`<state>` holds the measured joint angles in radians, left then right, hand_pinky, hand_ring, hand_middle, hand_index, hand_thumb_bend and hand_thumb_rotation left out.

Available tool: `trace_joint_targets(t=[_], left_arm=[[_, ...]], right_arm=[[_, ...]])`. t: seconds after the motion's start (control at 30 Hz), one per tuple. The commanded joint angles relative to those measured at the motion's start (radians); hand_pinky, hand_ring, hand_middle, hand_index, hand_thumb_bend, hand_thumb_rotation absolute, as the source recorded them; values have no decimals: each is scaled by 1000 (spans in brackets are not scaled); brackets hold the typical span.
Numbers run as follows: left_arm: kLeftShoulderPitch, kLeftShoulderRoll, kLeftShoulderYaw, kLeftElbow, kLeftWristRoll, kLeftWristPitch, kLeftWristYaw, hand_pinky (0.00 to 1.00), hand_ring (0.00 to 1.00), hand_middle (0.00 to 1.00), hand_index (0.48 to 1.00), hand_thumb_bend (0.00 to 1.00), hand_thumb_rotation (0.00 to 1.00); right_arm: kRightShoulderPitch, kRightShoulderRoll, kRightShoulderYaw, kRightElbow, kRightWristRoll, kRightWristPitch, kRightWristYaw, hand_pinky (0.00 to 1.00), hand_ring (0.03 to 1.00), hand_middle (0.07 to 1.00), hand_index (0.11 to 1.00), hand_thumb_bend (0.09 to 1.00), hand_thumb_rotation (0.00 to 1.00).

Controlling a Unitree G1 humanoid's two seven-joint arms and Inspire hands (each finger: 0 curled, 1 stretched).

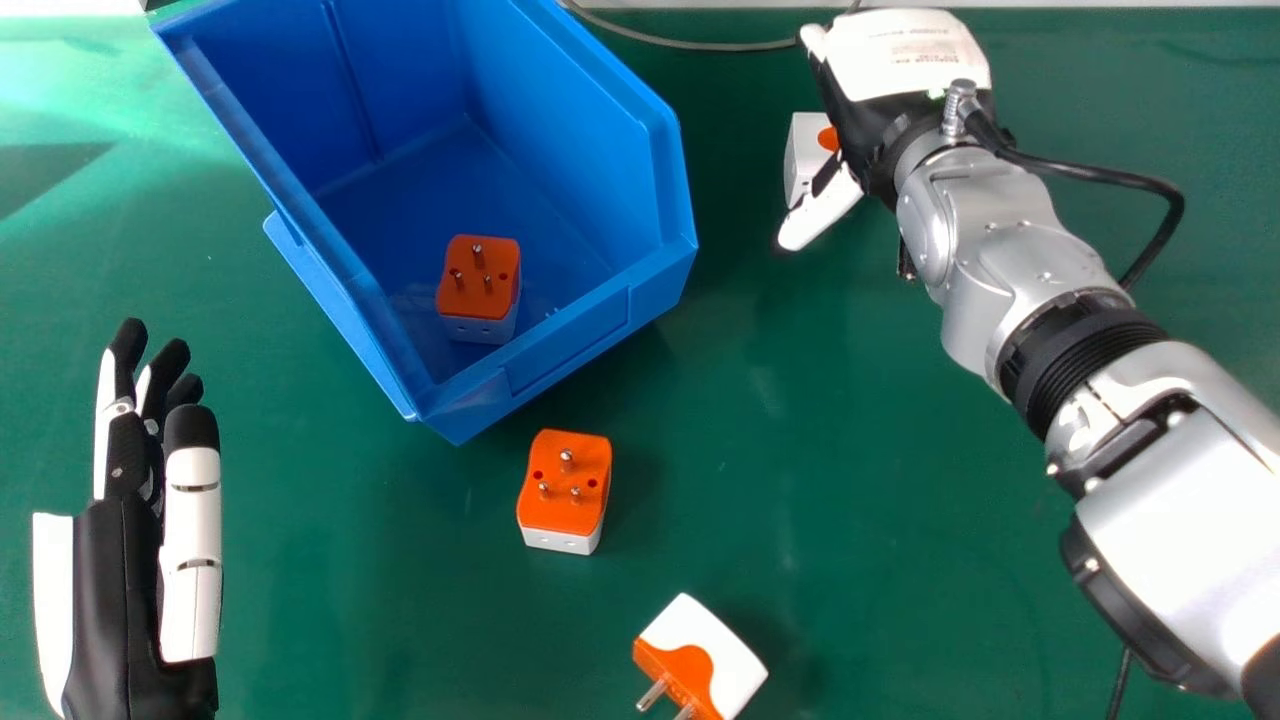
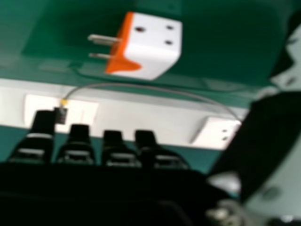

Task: Pick all objects and put in blue box

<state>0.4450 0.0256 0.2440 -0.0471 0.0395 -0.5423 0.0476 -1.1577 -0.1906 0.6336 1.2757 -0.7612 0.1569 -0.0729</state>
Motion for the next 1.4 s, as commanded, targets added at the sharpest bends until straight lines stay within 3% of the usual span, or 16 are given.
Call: trace_joint_targets(t=[0.0,0.1,0.2,0.3,0.4,0.53,0.63,0.73,0.87,0.97,1.2,1.3,1.37], left_arm=[[9,11,6,-12,-4,-34,-1,931,934,948,979,472,994],[9,15,4,2,-23,-48,-15,936,938,951,982,453,997],[17,11,5,-4,-25,-47,-15,941,941,953,982,456,998],[27,3,8,-19,-13,-41,-6,954,947,960,988,451,999],[37,8,12,-29,-2,-40,-4,957,949,961,990,449,999],[50,7,18,-46,15,-42,9,946,946,956,994,438,1000],[67,5,21,-70,14,-21,10,951,947,955,995,437,1000],[75,6,23,-76,15,-21,10,968,954,958,997,444,1000],[75,7,22,-82,-4,-19,2,981,958,959,999,435,1000],[72,7,21,-81,-25,-23,-7,988,961,961,999,434,1000],[81,10,26,-89,-8,-27,-2,991,965,963,1000,433,1000],[88,7,25,-97,-14,-24,-4,992,967,963,1000,438,1000],[93,1,25,-106,-14,-10,2,993,970,965,1000,452,1000]], right_arm=[[-47,2,6,11,-17,0,-8,881,972,992,971,835,418],[-52,3,7,20,-12,-4,-15,880,973,996,979,846,422],[-60,1,2,27,-6,-12,-6,877,972,997,978,846,420],[-64,2,6,34,-9,-15,1,877,972,998,977,838,410],[-63,5,15,37,-16,-18,-4,879,972,999,978,834,407],[-64,14,14,45,-10,-7,22,852,957,992,967,823,405],[-60,16,4,46,-2,-6,16,841,952,991,964,810,407],[-60,13,-1,44,1,-8,19,829,948,988,959,804,402],[-60,12,-10,44,8,-11,22,819,936,978,953,791,388],[-62,8,2,46,-2,-17,36,807,928,973,948,786,379],[-59,5,-14,41,13,-17,49,770,900,945,929,778,365],[-56,3,-13,41,10,-17,51,762,895,940,924,780,358],[-55,2,-10,41,6,-15,52,721,874,923,908,780,353]])
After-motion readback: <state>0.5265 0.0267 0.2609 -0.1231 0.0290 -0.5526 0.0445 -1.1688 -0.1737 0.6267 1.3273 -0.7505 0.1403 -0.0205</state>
